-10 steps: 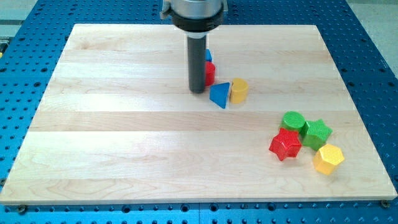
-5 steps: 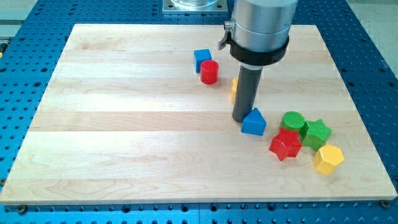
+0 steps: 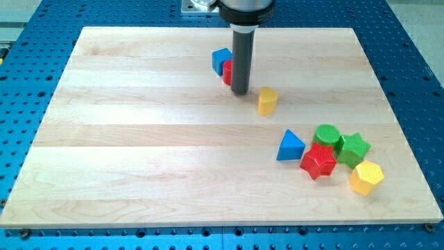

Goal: Slide the blue triangle and yellow heart to the top left side of the red star

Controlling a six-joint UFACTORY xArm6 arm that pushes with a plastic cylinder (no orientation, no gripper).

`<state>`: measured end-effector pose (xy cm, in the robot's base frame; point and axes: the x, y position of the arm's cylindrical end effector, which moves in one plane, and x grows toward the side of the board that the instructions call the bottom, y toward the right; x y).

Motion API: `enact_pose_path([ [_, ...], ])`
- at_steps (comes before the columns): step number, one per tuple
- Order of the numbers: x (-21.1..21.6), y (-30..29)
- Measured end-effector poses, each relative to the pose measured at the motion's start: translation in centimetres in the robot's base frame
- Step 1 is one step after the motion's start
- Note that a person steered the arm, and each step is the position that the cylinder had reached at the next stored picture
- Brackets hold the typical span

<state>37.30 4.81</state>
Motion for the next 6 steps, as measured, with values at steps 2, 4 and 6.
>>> enact_pose_path([
  [2, 6.0, 2.2],
  [4, 1.7, 2.4],
  [6, 10.6, 6.0],
])
